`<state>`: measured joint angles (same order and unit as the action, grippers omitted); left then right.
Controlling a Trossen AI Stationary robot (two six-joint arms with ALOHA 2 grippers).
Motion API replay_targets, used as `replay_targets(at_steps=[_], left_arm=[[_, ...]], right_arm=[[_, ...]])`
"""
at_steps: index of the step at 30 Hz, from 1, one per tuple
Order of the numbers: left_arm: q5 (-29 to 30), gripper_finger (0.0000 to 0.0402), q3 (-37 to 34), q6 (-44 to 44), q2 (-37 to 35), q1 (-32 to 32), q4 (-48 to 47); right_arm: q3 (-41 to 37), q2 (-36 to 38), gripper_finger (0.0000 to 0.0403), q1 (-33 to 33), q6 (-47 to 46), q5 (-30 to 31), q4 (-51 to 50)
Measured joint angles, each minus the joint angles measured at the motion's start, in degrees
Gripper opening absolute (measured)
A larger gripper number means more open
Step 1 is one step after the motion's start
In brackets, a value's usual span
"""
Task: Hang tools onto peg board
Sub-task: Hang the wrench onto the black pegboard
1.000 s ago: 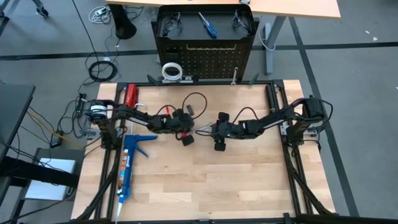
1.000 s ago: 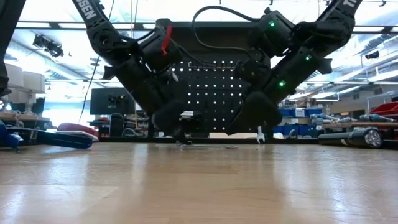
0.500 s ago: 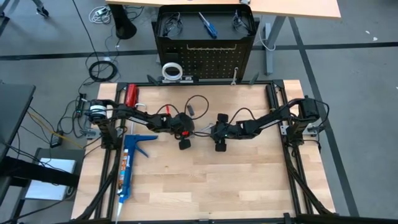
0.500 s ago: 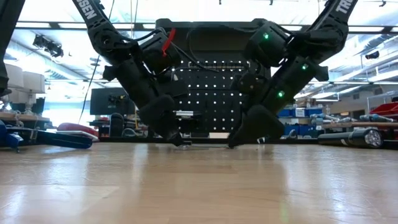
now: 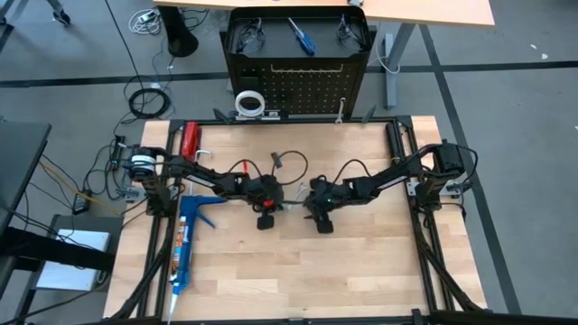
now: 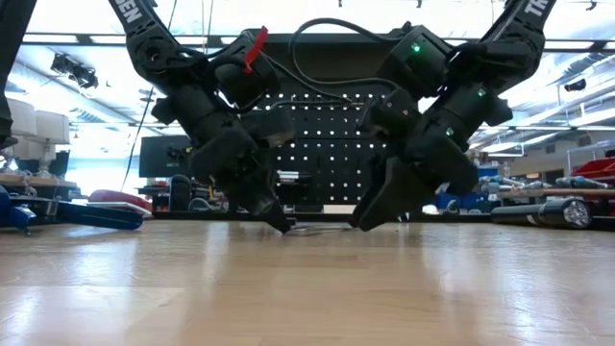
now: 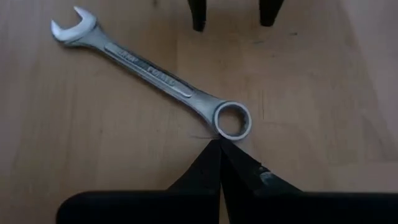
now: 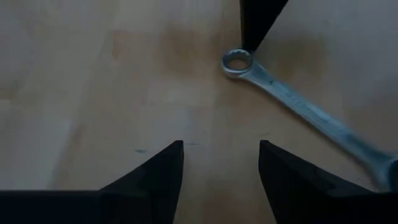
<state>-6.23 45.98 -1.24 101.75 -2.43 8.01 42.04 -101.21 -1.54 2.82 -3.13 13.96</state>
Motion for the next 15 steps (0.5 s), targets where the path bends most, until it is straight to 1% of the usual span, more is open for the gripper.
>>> replay_targets(at_steps=[4, 6, 8, 11, 15], left_arm=[[0.6, 0.0011, 0.0, -0.3, 0.0, 1.1, 3.3], [0.8, 0.0011, 0.0, -1.8, 0.0, 1.4, 4.9], [0.7, 0.0011, 0.0, -3.6, 0.0, 1.8, 5.4], [-1.2, 0.0011, 0.0, -4.5, 0.0, 1.9, 5.2], [-2.1, 0.0013, 0.0, 0.9, 0.0, 1.9, 4.8]], right_arm=[[0.0, 0.0, 0.0204, 0.0, -8.1, -4.9, 0.1], [0.0, 0.0, 0.0201, 0.0, -10.8, -5.5, 0.3], [0.0, 0.0, 0.0200, 0.0, -12.0, -5.5, 0.8], [0.0, 0.0, 0.0199, 0.0, -12.3, -5.4, 0.9], [0.0, 0.3, 0.0199, 0.1, -14.8, -1.0, 0.6]])
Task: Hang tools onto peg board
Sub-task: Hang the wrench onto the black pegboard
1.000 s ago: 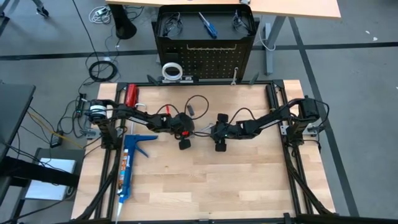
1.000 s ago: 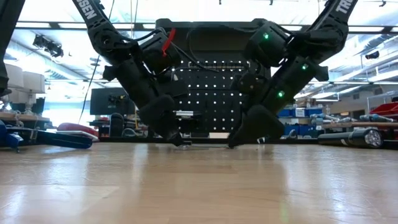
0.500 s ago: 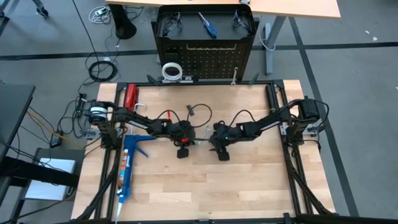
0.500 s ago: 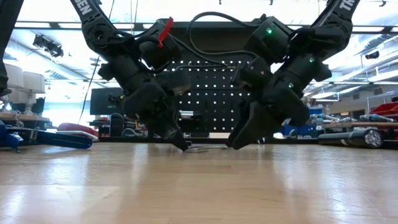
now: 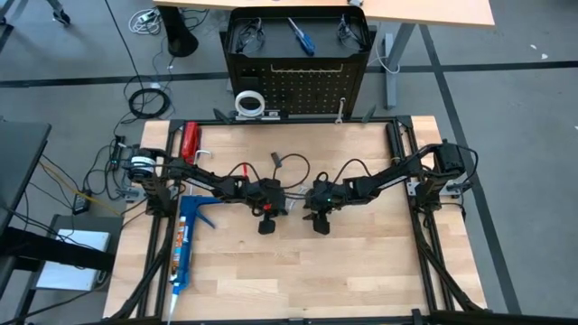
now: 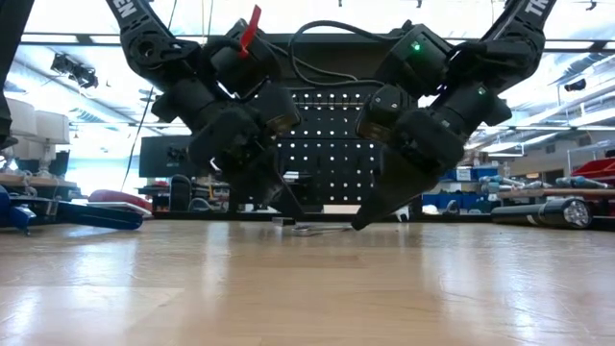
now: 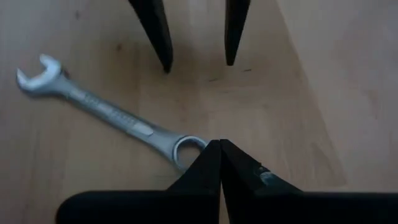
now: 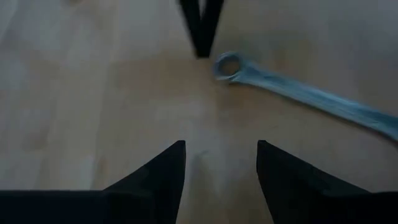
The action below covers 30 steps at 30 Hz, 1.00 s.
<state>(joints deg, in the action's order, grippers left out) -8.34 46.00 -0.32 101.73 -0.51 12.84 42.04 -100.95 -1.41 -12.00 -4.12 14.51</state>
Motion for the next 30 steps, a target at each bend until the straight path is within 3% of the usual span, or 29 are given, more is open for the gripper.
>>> replay_targets(at_steps=[5, 14, 17, 20, 24, 30], left_arm=[[2.5, 0.0052, 0.0, 6.8, 0.0, 0.0, -1.3], [2.2, 0.0217, 0.1, 13.7, 0.2, -0.9, -0.4], [-2.3, 0.0251, 0.1, 15.5, 1.1, -2.3, 0.0], [-4.9, 0.0263, 0.2, 16.9, 3.0, -3.0, 1.9], [-5.4, 0.0263, 0.2, 17.0, 4.8, -3.0, 5.7], [-6.0, 0.0264, 0.2, 19.5, 5.1, -2.9, 7.2]], right_arm=[[0.0, 0.0, 0.0199, -0.3, -0.5, 2.8, -0.1], [0.0, -0.1, 0.0209, -2.0, -6.3, 1.7, 2.3], [0.0, -0.1, 0.0214, -2.3, -8.3, 1.6, 3.5], [0.0, -0.1, 0.0217, -2.2, -8.8, 2.4, 3.8], [0.0, -0.1, 0.0219, -3.0, -6.0, 7.8, 2.3], [0.0, -0.2, 0.0220, -3.0, -11.2, 5.7, 1.2]])
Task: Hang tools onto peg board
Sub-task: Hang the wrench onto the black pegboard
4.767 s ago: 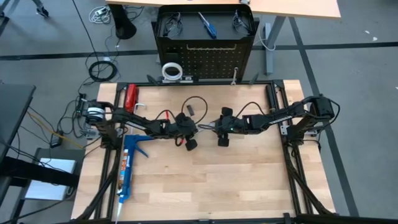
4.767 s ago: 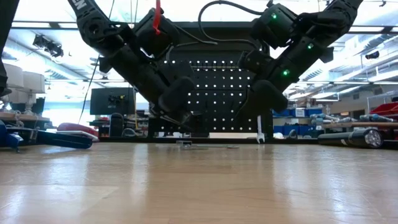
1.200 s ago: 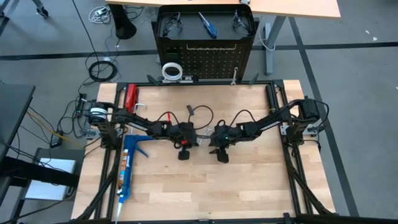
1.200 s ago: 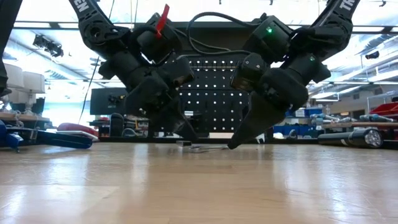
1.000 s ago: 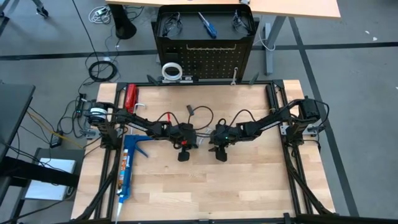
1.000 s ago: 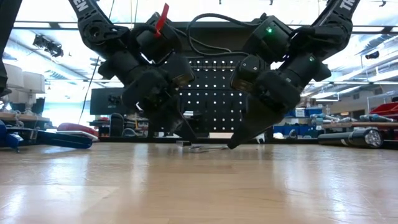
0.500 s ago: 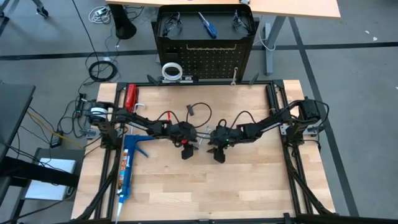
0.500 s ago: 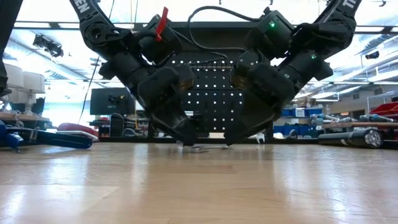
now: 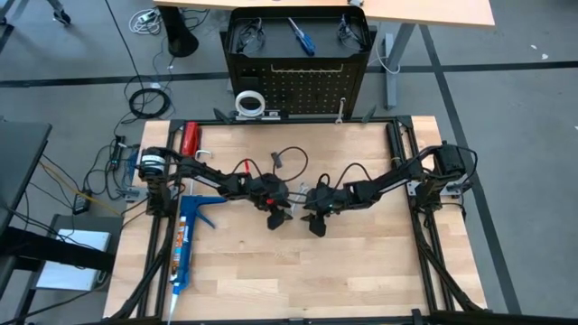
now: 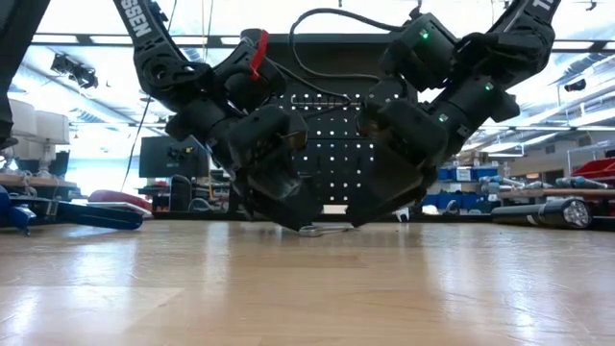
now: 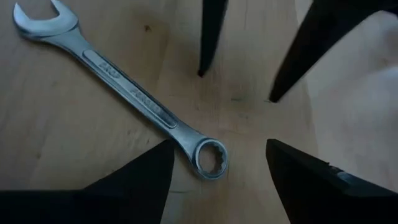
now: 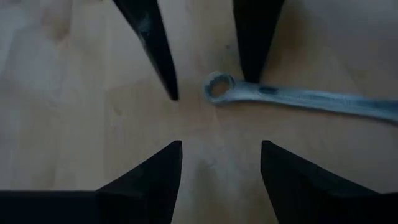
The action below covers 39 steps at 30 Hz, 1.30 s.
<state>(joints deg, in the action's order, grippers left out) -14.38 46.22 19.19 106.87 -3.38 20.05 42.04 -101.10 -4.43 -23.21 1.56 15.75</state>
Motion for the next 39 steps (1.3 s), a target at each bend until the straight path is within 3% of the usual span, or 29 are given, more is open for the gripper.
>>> replay_targets(at_steps=[12, 23, 30, 39], left_arm=[[-2.1, 0.0267, -0.2, 6.8, 0.3, -0.7, 2.8], [-6.8, 0.0266, 0.7, 3.4, 3.7, 2.5, 10.0], [-6.0, 0.0265, 2.2, 0.1, 4.2, 2.7, 10.0], [-3.7, 0.0264, 2.6, -5.5, 4.1, 2.6, 6.1]], right_arm=[[0.0, 0.0, 0.0220, 0.1, 4.9, 3.0, -0.4], [0.0, 0.0, 0.0220, -0.6, 11.1, 2.1, -0.4], [0.0, 1.2, 0.0217, -1.1, 8.0, 2.1, -1.3], [0.0, 5.6, 0.0201, -7.2, 1.8, 14.6, -3.2]])
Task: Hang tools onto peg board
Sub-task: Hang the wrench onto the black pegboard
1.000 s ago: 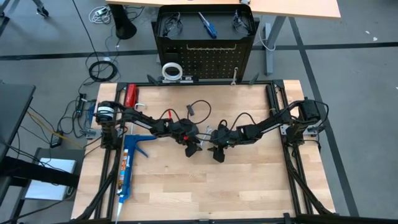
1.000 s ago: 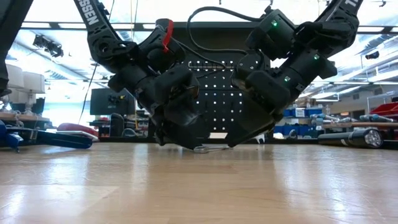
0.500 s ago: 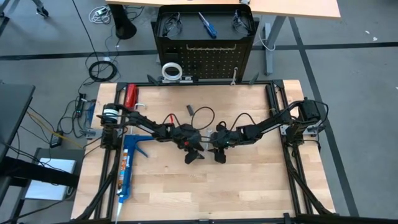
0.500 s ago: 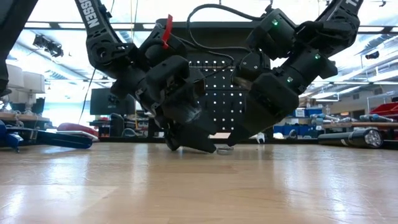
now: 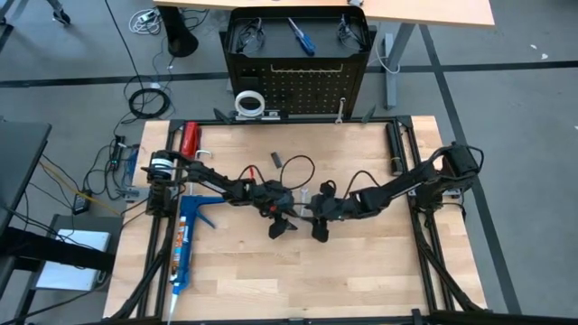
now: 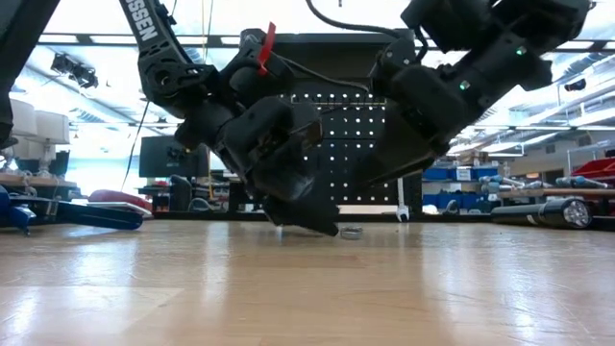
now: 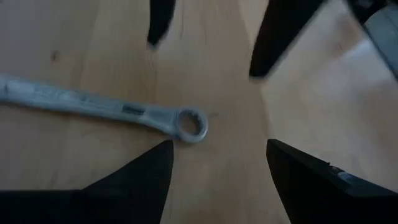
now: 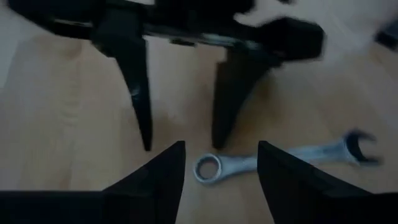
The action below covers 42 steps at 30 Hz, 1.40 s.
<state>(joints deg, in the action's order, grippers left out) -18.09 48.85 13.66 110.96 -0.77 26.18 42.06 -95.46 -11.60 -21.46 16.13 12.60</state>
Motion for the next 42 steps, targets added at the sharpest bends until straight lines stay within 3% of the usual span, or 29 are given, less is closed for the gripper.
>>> replay_targets(at_steps=[3, 7, 12, 19, 25, 32, 42], left_arm=[[-0.2, 0.0264, 0.0, 0.0, -0.1, -0.2, -0.4], [2.8, 0.0262, 0.0, -2.9, -0.2, 0.4, -0.8], [14.8, 0.0248, 0.0, -9.3, -2.3, 2.4, -4.5], [29.5, 0.0233, -2.5, -16.7, -6.1, 7.2, -4.3], [36.6, 0.0229, -9.7, -17.9, -11.4, 9.7, 5.4], [41.7, 0.0229, -19.3, -17.7, -17.8, 11.0, 21.4], [49.8, 0.0229, -22.3, -11.8, -18.4, 14.6, 22.1]], right_arm=[[0.0, 0.0, 0.0199, -1.2, -4.2, 3.4, -2.4], [0.0, -0.2, 0.0197, -3.7, -1.0, 8.3, -6.3], [0.0, -0.2, 0.0201, -3.2, -8.7, 5.1, -6.5], [0.0, -0.2, 0.0207, -5.3, -7.1, 6.9, -4.5], [1.2, -0.2, 0.0206, -5.3, -5.6, 9.8, -5.5], [9.1, -0.3, 0.0206, -2.6, -4.9, 9.9, -18.8], [9.3, -0.8, 0.0205, 2.3, -4.0, 3.7, -26.6]])
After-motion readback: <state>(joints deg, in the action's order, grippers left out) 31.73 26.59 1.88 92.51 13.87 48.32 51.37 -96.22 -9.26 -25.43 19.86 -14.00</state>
